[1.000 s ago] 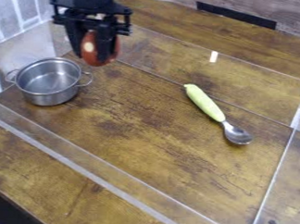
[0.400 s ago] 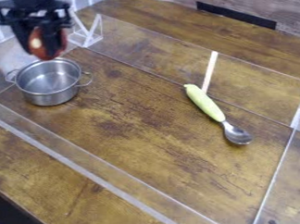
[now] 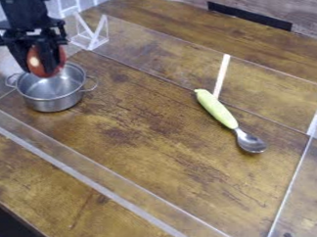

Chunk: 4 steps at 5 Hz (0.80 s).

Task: Put the mushroom in the silver pot

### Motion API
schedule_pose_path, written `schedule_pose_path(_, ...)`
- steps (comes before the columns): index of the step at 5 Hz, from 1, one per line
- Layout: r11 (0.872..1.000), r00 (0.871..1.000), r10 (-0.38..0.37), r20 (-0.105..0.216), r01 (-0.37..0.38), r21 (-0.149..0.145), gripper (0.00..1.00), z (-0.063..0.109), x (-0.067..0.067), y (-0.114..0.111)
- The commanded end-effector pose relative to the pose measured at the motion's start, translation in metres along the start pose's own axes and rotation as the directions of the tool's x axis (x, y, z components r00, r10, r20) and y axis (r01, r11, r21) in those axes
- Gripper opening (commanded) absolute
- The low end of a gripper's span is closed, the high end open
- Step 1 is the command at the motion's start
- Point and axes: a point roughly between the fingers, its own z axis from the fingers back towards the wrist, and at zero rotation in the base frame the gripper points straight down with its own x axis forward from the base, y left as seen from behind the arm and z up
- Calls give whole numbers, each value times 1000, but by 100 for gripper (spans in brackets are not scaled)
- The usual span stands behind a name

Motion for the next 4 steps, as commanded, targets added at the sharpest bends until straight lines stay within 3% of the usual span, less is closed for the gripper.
schedule_pose_path(1,1000,999,7,45,-7,-3,0,13,6,-1)
schedule_pose_path(4,1000,999,-18,45,19,-12,0,17,13,-14)
